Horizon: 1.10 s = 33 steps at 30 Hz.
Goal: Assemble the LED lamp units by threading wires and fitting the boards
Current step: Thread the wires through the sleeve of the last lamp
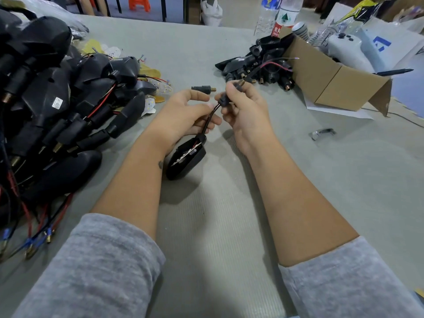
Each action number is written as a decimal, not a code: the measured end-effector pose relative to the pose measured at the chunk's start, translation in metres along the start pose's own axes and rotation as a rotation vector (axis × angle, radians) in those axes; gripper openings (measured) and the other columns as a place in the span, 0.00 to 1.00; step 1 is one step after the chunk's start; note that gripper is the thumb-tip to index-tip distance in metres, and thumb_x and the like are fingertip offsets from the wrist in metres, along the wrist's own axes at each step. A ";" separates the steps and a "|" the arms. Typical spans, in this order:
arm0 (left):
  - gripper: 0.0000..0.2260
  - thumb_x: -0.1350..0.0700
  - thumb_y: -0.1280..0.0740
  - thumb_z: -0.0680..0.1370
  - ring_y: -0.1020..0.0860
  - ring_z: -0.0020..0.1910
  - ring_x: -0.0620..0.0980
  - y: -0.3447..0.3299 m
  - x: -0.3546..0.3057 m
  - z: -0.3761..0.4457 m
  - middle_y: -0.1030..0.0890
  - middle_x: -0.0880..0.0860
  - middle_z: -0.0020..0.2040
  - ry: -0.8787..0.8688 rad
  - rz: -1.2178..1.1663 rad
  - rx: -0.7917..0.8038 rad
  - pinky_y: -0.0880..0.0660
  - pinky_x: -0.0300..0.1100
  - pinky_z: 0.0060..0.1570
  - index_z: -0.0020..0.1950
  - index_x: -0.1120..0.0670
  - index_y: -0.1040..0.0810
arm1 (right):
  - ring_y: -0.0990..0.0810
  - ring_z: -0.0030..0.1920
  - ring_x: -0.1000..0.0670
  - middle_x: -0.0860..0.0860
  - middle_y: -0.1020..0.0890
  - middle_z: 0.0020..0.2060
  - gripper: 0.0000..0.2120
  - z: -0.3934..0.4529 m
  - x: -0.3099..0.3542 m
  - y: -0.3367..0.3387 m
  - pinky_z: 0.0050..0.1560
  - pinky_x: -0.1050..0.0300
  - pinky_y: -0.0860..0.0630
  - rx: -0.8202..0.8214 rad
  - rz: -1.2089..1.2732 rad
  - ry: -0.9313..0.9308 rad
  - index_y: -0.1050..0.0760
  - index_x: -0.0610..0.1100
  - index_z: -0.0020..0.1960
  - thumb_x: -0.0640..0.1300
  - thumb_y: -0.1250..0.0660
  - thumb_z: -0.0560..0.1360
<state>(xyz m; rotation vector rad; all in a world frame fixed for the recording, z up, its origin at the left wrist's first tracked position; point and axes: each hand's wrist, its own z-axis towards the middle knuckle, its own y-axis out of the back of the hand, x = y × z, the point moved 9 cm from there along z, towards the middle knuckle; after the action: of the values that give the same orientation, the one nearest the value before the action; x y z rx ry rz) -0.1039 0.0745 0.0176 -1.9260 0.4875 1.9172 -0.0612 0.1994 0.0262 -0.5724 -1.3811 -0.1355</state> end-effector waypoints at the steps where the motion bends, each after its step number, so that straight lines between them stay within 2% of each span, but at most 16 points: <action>1: 0.04 0.61 0.36 0.79 0.19 0.35 0.51 0.002 0.001 0.001 0.15 0.55 0.37 0.016 -0.001 -0.010 0.20 0.41 0.41 0.52 0.54 0.28 | 0.28 0.30 0.52 0.45 0.19 0.37 0.04 0.000 0.000 0.002 0.33 0.60 0.33 -0.016 0.049 0.007 0.29 0.45 0.47 0.39 0.37 0.80; 4: 0.05 0.64 0.35 0.77 0.17 0.37 0.54 0.007 0.005 0.000 0.16 0.58 0.40 0.060 -0.026 -0.046 0.20 0.45 0.42 0.50 0.55 0.26 | 0.25 0.31 0.52 0.44 0.19 0.41 0.04 0.001 0.001 0.004 0.33 0.62 0.28 -0.033 0.161 0.009 0.32 0.47 0.49 0.41 0.40 0.82; 7: 0.04 0.66 0.34 0.77 0.17 0.34 0.52 0.007 0.005 0.000 0.18 0.55 0.36 0.055 -0.018 -0.027 0.20 0.42 0.38 0.46 0.58 0.24 | 0.23 0.33 0.50 0.42 0.20 0.41 0.03 0.002 0.004 0.005 0.36 0.61 0.24 -0.022 0.268 0.024 0.33 0.46 0.51 0.40 0.42 0.83; 9: 0.04 0.65 0.34 0.78 0.18 0.32 0.49 0.005 0.006 0.000 0.18 0.53 0.32 0.048 0.015 -0.001 0.20 0.39 0.38 0.44 0.59 0.21 | 0.23 0.34 0.49 0.41 0.20 0.42 0.02 0.003 0.005 0.006 0.38 0.60 0.23 -0.035 0.323 0.034 0.34 0.45 0.52 0.39 0.42 0.83; 12: 0.05 0.60 0.33 0.78 0.18 0.33 0.48 0.004 0.007 0.000 0.18 0.51 0.33 0.039 0.077 0.006 0.20 0.40 0.42 0.44 0.56 0.18 | 0.22 0.35 0.48 0.40 0.21 0.42 0.03 0.004 0.005 0.009 0.39 0.60 0.21 -0.070 0.390 0.046 0.33 0.45 0.51 0.39 0.43 0.83; 16: 0.08 0.56 0.35 0.81 0.22 0.27 0.52 0.007 -0.001 -0.003 0.21 0.54 0.36 -0.015 0.107 -0.026 0.22 0.40 0.32 0.46 0.53 0.18 | 0.20 0.35 0.49 0.38 0.21 0.41 0.03 0.004 0.005 0.011 0.40 0.60 0.20 -0.083 0.445 0.039 0.33 0.44 0.50 0.39 0.42 0.83; 18: 0.08 0.57 0.36 0.81 0.25 0.24 0.50 0.004 -0.006 -0.005 0.23 0.56 0.36 -0.048 0.134 -0.021 0.23 0.39 0.28 0.46 0.53 0.19 | 0.20 0.34 0.49 0.39 0.21 0.40 0.01 0.004 0.004 0.007 0.39 0.60 0.20 -0.050 0.420 0.015 0.33 0.42 0.52 0.39 0.42 0.83; 21: 0.07 0.58 0.37 0.82 0.28 0.23 0.49 -0.001 -0.009 -0.007 0.23 0.57 0.36 -0.062 0.160 -0.021 0.25 0.37 0.27 0.49 0.56 0.20 | 0.21 0.32 0.51 0.41 0.20 0.38 0.04 -0.001 0.000 -0.005 0.36 0.62 0.21 0.050 0.282 -0.033 0.34 0.40 0.56 0.37 0.40 0.81; 25: 0.05 0.57 0.36 0.81 0.26 0.23 0.49 0.000 -0.007 -0.007 0.21 0.55 0.35 -0.057 0.197 -0.066 0.26 0.38 0.26 0.47 0.55 0.23 | 0.22 0.34 0.51 0.42 0.20 0.39 0.08 -0.004 0.000 -0.010 0.39 0.61 0.22 0.091 0.116 -0.009 0.33 0.39 0.56 0.33 0.37 0.79; 29: 0.03 0.55 0.33 0.79 0.21 0.28 0.51 0.006 -0.005 -0.004 0.18 0.55 0.38 -0.037 0.096 -0.086 0.23 0.42 0.29 0.48 0.53 0.25 | 0.21 0.35 0.48 0.40 0.20 0.39 0.11 -0.001 0.002 -0.004 0.42 0.58 0.20 0.029 0.110 0.035 0.35 0.38 0.59 0.32 0.38 0.79; 31: 0.06 0.56 0.30 0.77 0.18 0.33 0.54 0.007 -0.002 -0.004 0.17 0.55 0.42 -0.007 0.017 -0.051 0.19 0.46 0.35 0.51 0.53 0.25 | 0.21 0.34 0.49 0.41 0.20 0.38 0.12 0.000 0.002 0.000 0.43 0.58 0.20 -0.018 0.140 0.053 0.36 0.39 0.60 0.31 0.38 0.79; 33: 0.09 0.58 0.29 0.76 0.16 0.38 0.54 0.010 0.000 -0.005 0.16 0.56 0.46 0.024 -0.022 -0.021 0.18 0.46 0.38 0.55 0.53 0.25 | 0.22 0.33 0.51 0.42 0.21 0.37 0.11 0.003 0.003 0.007 0.40 0.59 0.21 -0.070 0.216 0.070 0.36 0.39 0.59 0.31 0.38 0.79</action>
<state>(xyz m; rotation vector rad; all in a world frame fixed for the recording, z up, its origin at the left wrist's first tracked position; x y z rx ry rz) -0.1046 0.0636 0.0178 -1.9617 0.4521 1.8948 -0.0601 0.2078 0.0271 -0.7639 -1.2416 -0.0291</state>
